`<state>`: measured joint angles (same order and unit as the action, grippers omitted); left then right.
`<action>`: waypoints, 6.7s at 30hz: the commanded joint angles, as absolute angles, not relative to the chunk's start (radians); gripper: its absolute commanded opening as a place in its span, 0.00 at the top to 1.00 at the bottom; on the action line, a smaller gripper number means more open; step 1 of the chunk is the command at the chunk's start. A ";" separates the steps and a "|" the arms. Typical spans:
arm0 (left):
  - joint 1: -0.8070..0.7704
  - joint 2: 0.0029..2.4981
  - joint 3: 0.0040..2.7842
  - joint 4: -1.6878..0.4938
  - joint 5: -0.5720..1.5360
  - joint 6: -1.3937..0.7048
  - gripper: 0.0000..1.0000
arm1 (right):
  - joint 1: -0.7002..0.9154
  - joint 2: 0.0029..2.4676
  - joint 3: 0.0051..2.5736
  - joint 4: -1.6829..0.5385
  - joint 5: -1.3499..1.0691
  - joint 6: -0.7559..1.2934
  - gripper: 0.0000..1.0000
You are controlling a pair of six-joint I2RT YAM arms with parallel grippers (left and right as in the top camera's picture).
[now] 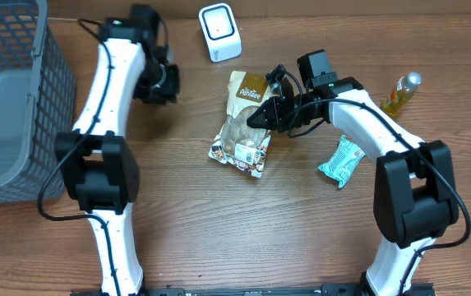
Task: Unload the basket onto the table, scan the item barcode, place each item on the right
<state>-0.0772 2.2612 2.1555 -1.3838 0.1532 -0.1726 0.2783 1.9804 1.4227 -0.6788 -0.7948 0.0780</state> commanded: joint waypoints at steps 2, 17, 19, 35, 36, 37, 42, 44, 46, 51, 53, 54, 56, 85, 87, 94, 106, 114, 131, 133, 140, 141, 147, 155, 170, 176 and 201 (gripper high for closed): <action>-0.019 2.260 2.177 -1.391 0.126 -0.187 0.66 | 0.281 1.958 1.422 -0.686 -0.786 0.060 0.95; 0.054 2.260 2.176 -1.332 -0.022 -0.187 0.01 | 0.275 1.911 1.422 -0.630 -0.959 0.048 0.96; 0.052 2.260 2.176 -1.331 -0.022 -0.187 0.01 | 0.275 1.911 1.422 -0.616 -0.976 0.048 0.96; 0.052 2.260 2.176 -1.331 -0.022 -0.187 0.00 | 0.291 1.898 1.939 -0.847 -0.800 0.041 0.96; 0.052 2.260 2.176 -1.331 -0.022 -0.187 0.00 | 0.298 1.898 1.989 -0.859 -0.766 0.018 0.97; 0.052 2.260 2.176 -1.331 -0.022 -0.187 0.00 | 0.303 1.898 2.012 -0.860 -0.740 0.008 0.97; 0.052 2.260 2.176 -1.331 -0.022 -0.187 0.00 | 0.358 1.898 2.073 -0.787 -0.490 -0.111 0.96; 0.052 2.260 2.176 -1.331 -0.022 -0.187 0.01 | 0.387 1.911 2.073 -0.736 -0.392 -0.182 0.96; 0.052 2.260 2.176 -1.331 -0.022 -0.187 0.01 | 0.427 1.945 2.072 -0.652 -0.277 -0.282 0.96; 0.052 2.260 2.176 -1.331 -0.022 -0.187 0.00 | 0.468 2.049 2.072 -0.461 -0.072 -0.419 0.96; 0.052 2.260 2.176 -1.331 -0.022 -0.187 0.00 | 0.470 2.099 2.072 -0.384 -0.045 -0.467 0.96; 0.052 2.260 2.176 -1.331 -0.022 -0.187 0.00 | 0.470 2.123 2.072 -0.348 -0.045 -0.483 0.96; 0.052 2.260 2.176 -1.331 -0.022 -0.187 0.00 | 0.470 2.177 2.072 -0.259 -0.045 -0.506 0.96; 0.052 2.260 2.176 -1.331 -0.022 -0.187 0.00 | 0.504 2.498 2.069 0.277 0.209 -0.548 0.96; 0.052 2.260 2.176 -1.331 -0.022 -0.187 0.00 | 0.511 2.514 2.069 0.276 0.209 -0.548 0.96; 0.052 2.260 2.176 -1.331 -0.022 -0.187 0.00 | 0.533 2.544 2.069 0.268 0.196 -0.547 0.96; 0.052 2.260 2.176 -1.331 -0.022 -0.187 0.00 | 0.562 2.544 2.069 0.252 0.179 -0.289 0.96; 0.052 2.260 2.176 -1.331 -0.022 -0.187 0.01 | 0.556 2.546 2.069 0.191 0.179 -0.183 0.96; 0.052 2.260 2.176 -1.331 -0.022 -0.187 0.00 | 0.542 2.546 2.069 0.180 0.179 0.022 0.96; 0.052 2.260 2.176 -1.331 -0.022 -0.187 0.00 | 0.537 2.542 2.070 0.212 0.179 0.027 0.96; 0.052 2.260 2.176 -1.331 -0.022 -0.187 0.00 | 0.498 2.341 2.070 0.147 0.088 0.027 0.96; 0.052 2.260 2.176 -1.331 -0.022 -0.187 0.00 | 0.493 2.312 2.070 0.122 0.059 0.027 0.96; 0.052 2.260 2.176 -1.331 -0.022 -0.187 0.00 | 0.437 2.078 2.070 -0.274 -0.158 0.121 0.96; 0.052 2.260 2.176 -1.331 -0.022 -0.187 0.00 | 0.344 2.007 2.067 -0.931 -0.482 0.156 0.96; 0.052 2.260 2.176 -1.331 -0.022 -0.187 0.00 | 0.324 2.040 1.803 -1.249 -0.062 0.112 0.86; 0.052 2.260 2.176 -1.331 -0.022 -0.187 0.00 | 0.324 2.040 1.800 -1.246 -0.003 0.135 0.84; 0.052 2.260 2.176 -1.331 -0.022 -0.187 0.00 | 0.328 2.057 1.723 -0.958 0.147 0.323 0.18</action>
